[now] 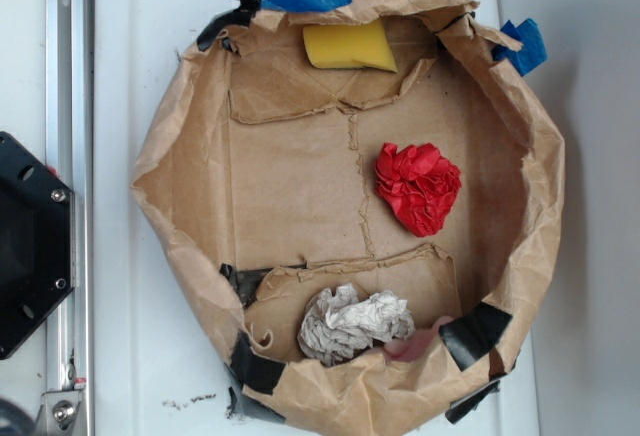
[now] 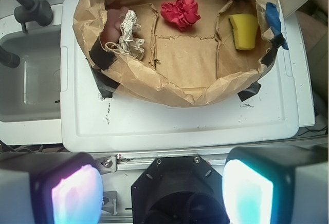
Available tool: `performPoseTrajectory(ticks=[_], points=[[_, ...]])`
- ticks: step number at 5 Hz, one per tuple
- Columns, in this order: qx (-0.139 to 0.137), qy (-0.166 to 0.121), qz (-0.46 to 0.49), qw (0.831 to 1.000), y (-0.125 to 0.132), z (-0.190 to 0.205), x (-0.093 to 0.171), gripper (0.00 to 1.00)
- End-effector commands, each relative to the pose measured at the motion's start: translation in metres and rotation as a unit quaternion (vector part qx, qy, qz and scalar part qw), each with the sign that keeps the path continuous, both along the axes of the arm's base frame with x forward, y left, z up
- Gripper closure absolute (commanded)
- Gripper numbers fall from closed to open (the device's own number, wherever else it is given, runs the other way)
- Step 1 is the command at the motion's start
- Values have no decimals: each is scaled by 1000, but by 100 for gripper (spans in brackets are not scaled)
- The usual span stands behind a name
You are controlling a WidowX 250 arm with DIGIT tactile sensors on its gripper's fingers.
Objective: Grab the red paper.
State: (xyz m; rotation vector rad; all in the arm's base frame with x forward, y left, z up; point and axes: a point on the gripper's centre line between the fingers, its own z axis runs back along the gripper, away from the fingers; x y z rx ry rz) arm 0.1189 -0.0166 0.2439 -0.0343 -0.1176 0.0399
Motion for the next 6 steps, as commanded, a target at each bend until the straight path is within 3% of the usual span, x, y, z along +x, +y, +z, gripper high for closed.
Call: performPoseTrajectory(ticks=[1,2,3,4,5,6], points=[[0,0,0,1000,0,0,0,0],[-7,-23,-3,1000,0,-4,10,0],[-5,-66,47,997,8,-24,60,0],[-2,-67,56,996,6,-45,109,0],[-4,-22,75,997,14,-63,158,0],[-4,-22,75,997,14,-63,158,0]])
